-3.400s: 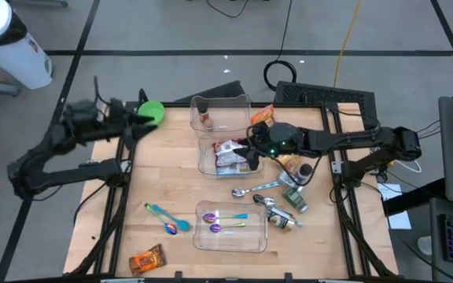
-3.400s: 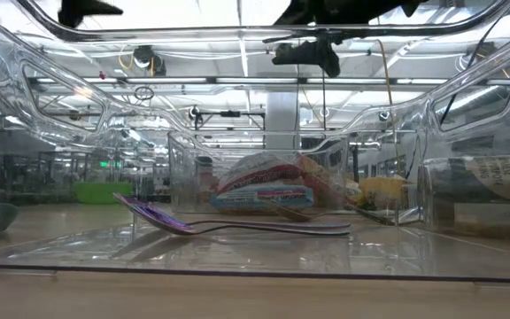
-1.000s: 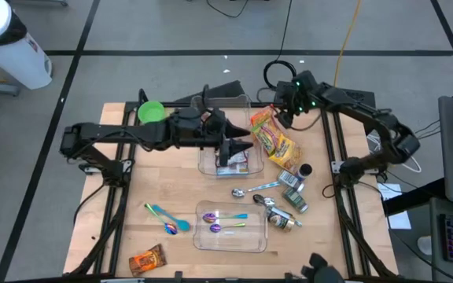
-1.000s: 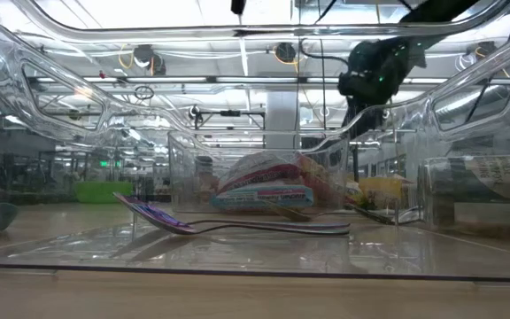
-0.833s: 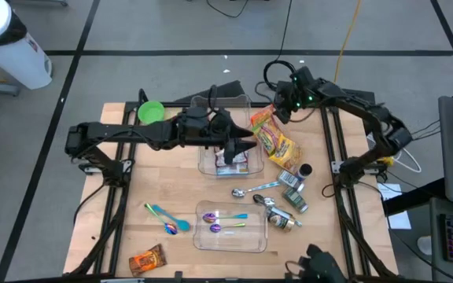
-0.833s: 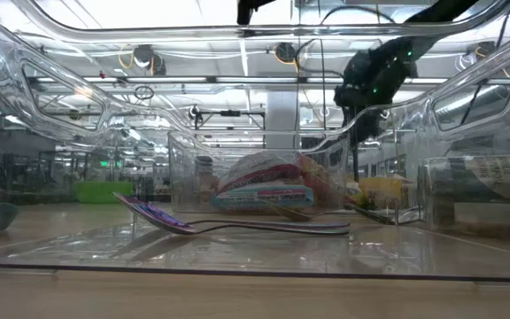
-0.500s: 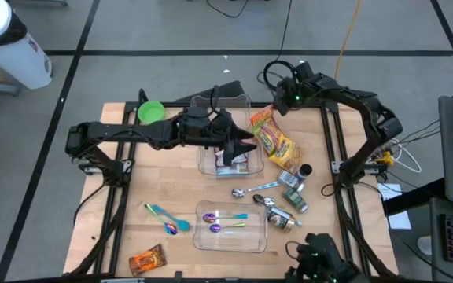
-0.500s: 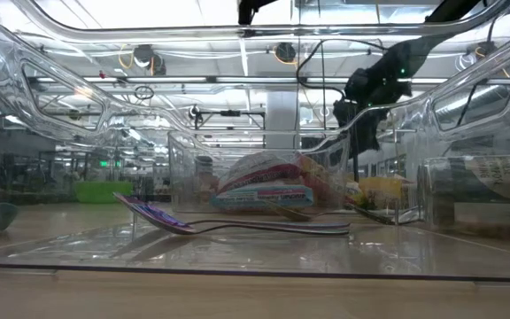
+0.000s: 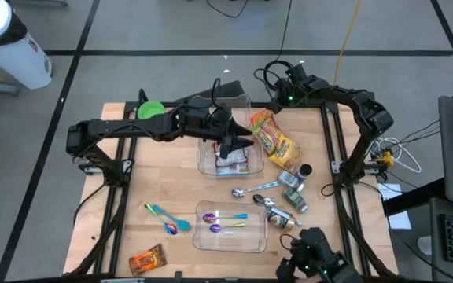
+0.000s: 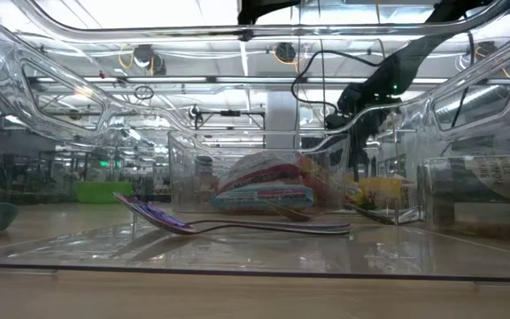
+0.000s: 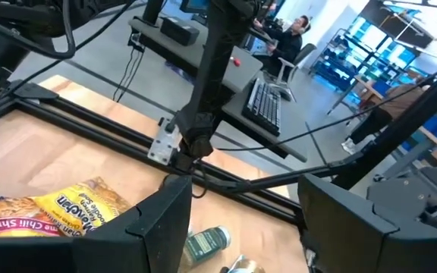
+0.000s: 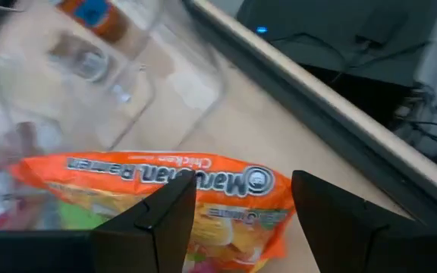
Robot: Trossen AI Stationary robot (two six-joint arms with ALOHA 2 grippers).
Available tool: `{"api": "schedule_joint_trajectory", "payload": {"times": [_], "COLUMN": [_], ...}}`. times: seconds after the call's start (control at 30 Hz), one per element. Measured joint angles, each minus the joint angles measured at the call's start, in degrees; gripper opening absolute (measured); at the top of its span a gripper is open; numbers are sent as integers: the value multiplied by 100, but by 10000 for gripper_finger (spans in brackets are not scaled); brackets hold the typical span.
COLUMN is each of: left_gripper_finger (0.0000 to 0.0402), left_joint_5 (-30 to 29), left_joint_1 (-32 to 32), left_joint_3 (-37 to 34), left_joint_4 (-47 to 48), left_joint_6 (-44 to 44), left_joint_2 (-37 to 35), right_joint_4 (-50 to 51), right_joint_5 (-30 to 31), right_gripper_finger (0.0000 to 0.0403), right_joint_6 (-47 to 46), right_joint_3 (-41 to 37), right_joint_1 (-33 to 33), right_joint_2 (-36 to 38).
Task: Pick & Place Food Item
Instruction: Put the orange noodle pack into the middle transparent bin
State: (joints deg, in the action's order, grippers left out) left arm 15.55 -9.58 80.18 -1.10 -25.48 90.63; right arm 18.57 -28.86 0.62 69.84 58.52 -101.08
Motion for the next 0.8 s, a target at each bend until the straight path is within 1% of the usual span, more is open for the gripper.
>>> {"api": "schedule_joint_trajectory", "payload": {"times": [0.1,0.43,0.6,0.7,0.8], "left_gripper_finger": [246,246,246,246,246], "left_joint_5": [3,3,2,1,1], "left_joint_1": [-16,-16,-16,-16,-16], "left_joint_3": [0,-2,-2,-2,-2], "left_joint_4": [56,271,271,268,266], "left_joint_6": [20,115,100,56,-14], "left_joint_2": [0,-4,-4,-4,-4], "right_joint_4": [5,168,181,153,74], "right_joint_5": [352,303,139,95,8], "right_gripper_finger": [210,210,209,195,162], "right_joint_6": [-28,-276,-417,-450,-450], "right_joint_3": [0,-4,-9,-9,-9], "right_joint_1": [25,63,24,24,24], "right_joint_2": [0,-14,-184,-221,-221]}}
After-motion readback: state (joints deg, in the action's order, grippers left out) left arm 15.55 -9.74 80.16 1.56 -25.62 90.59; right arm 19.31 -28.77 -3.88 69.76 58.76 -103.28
